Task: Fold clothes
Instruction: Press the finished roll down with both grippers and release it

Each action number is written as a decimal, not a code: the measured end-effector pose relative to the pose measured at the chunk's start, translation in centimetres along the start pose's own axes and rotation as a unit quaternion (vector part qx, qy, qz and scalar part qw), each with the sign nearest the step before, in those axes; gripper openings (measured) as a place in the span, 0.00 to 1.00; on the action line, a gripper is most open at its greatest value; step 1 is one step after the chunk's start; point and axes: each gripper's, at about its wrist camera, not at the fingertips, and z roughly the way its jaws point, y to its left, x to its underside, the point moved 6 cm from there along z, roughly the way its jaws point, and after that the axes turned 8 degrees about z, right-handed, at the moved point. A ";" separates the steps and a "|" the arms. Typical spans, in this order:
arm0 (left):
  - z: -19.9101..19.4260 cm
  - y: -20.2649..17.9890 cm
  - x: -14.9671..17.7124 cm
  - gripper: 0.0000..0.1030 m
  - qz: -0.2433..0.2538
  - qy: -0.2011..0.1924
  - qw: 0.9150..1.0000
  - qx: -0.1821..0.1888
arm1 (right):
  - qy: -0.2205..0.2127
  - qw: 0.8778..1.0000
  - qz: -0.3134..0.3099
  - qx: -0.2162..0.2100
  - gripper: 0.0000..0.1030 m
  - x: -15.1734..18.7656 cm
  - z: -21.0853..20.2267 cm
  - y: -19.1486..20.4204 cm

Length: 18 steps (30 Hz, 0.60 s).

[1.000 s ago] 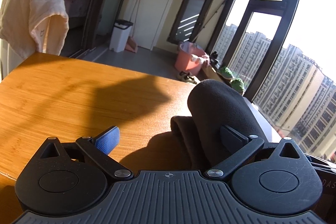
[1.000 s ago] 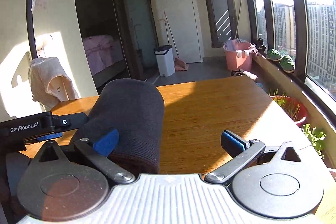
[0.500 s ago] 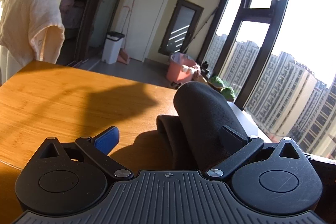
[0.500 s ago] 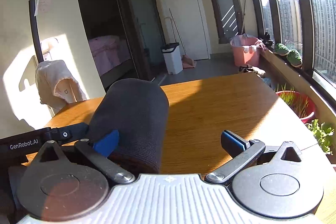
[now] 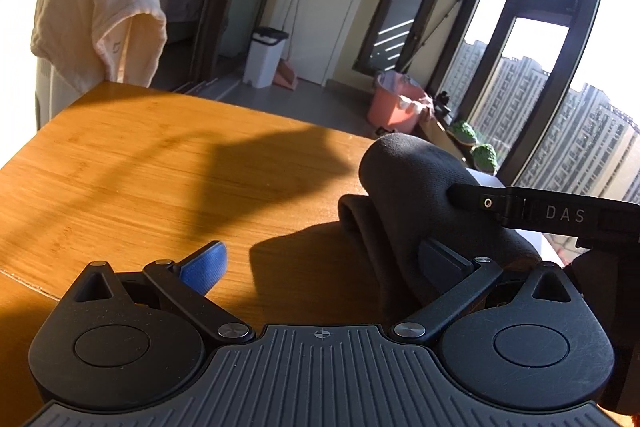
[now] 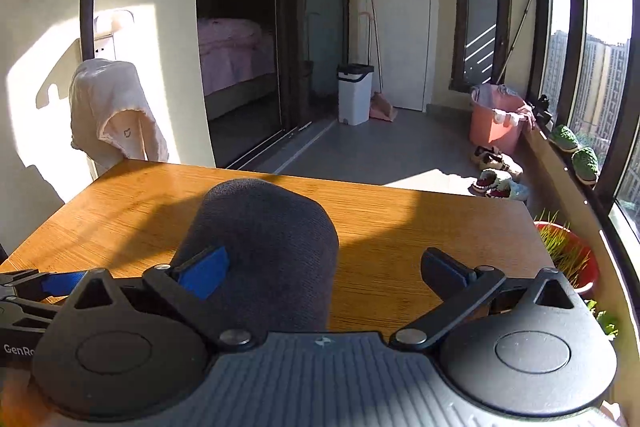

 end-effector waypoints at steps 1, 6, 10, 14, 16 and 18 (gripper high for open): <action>0.0 -0.1 0.0 1.00 0.003 0.000 1.000 0.000 | -0.010 1.000 0.004 -0.006 1.00 0.3 -1.2 -0.1; -0.1 -0.4 -0.1 1.00 0.012 -0.003 1.000 -0.002 | -0.005 0.999 0.047 0.003 1.00 3.6 -1.9 -1.4; 0.4 -0.5 -0.5 1.00 0.018 -0.004 1.000 0.000 | -0.015 0.997 0.077 -0.005 1.00 3.6 -1.0 -1.8; 1.1 -0.2 -1.1 1.00 0.028 -0.009 0.999 -0.013 | -0.029 0.995 0.090 -0.012 1.00 3.7 -0.9 -2.5; 1.3 -0.1 -1.2 1.00 0.029 -0.009 0.999 -0.014 | -0.027 0.993 0.111 -0.024 1.00 3.8 -0.9 -3.1; 1.1 0.1 -1.2 1.00 0.021 -0.014 1.000 -0.008 | -0.025 0.989 0.139 -0.035 1.00 4.0 -1.2 -3.9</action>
